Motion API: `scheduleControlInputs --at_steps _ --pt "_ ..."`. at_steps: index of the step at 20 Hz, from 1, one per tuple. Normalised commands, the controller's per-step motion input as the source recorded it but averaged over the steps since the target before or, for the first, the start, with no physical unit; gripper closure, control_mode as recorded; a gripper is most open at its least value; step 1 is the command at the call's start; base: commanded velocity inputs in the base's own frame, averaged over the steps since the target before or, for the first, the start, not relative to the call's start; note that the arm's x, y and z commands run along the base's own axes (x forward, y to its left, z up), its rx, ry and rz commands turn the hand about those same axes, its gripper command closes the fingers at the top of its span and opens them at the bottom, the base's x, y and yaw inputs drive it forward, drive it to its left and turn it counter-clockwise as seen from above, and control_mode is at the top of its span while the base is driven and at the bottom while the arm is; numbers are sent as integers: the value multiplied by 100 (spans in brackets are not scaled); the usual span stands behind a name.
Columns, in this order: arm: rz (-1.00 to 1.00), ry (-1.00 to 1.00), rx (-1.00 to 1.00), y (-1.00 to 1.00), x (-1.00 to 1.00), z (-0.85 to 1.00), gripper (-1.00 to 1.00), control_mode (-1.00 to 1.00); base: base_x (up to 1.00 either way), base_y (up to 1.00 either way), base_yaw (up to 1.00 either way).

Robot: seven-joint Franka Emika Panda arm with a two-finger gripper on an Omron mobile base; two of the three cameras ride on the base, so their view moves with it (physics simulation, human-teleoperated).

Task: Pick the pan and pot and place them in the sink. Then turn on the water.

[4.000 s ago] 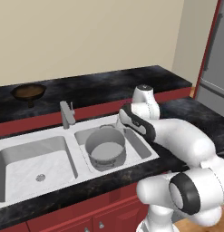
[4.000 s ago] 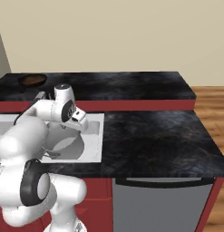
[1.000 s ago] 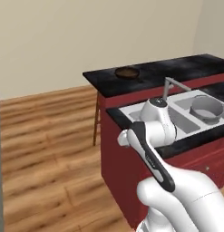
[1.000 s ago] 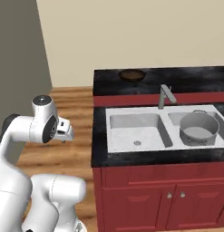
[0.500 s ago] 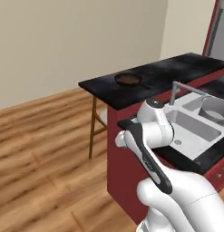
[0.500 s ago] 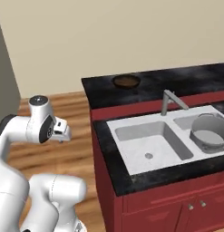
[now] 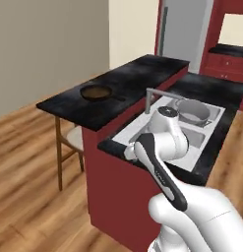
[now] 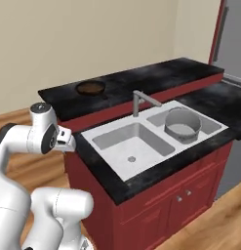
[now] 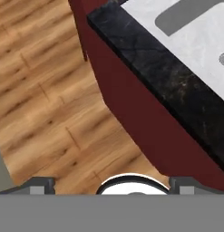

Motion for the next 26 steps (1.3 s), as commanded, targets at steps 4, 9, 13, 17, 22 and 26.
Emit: scheduleControlInputs --at_steps 4,9,13,17,22,26 --pt "0 0 0 0 0 0 -100 100 0 64 -45" --pt "0 0 0 0 0 0 -100 100 14 68 -49" --pt "0 0 0 0 0 0 -100 100 36 52 -60" --pt "0 0 0 0 0 0 -100 100 50 33 -74" --pt "0 0 0 0 0 0 -100 100 51 57 -70" --pt "0 0 0 0 0 0 -100 100 25 93 -37"
